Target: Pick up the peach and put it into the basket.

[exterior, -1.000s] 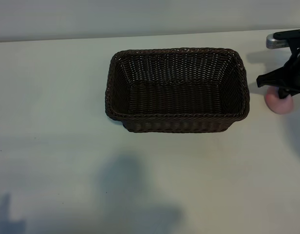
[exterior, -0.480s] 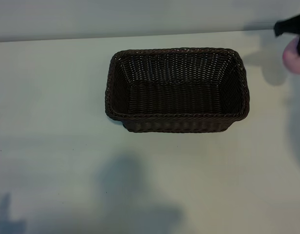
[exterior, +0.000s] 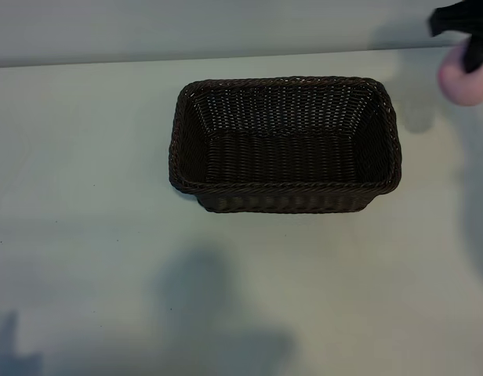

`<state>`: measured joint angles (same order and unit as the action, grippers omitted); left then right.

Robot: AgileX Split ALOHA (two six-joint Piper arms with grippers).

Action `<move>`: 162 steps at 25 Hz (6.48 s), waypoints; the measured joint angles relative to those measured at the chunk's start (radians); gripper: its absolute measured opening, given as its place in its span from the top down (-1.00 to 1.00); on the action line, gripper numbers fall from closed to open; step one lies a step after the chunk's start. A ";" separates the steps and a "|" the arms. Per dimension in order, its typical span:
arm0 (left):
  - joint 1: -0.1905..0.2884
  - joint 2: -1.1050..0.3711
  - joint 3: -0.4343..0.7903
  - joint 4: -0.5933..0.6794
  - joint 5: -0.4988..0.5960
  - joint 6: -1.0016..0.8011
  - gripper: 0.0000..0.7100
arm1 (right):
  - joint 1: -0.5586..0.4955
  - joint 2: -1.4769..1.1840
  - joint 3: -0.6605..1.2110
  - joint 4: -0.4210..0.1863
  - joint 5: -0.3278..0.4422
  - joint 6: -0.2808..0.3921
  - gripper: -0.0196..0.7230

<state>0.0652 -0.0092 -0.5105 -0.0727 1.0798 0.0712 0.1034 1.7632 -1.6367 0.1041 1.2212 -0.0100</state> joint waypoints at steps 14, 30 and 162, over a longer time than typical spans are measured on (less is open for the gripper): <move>-0.017 0.000 0.000 0.000 0.000 -0.004 -0.68 | 0.375 0.070 -0.001 0.009 -0.155 0.083 0.81; -0.017 0.000 0.000 0.000 -0.001 -0.003 -0.68 | 0.379 0.318 -0.001 -0.007 -0.356 0.083 0.80; -0.017 0.000 0.002 0.001 -0.001 -0.029 -0.66 | -0.223 -1.770 1.147 -0.022 -0.149 -0.041 -0.57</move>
<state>0.0483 -0.0092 -0.5086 -0.0720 1.0789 0.0419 -0.1199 -0.0068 -0.4896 0.0818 1.0719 -0.0510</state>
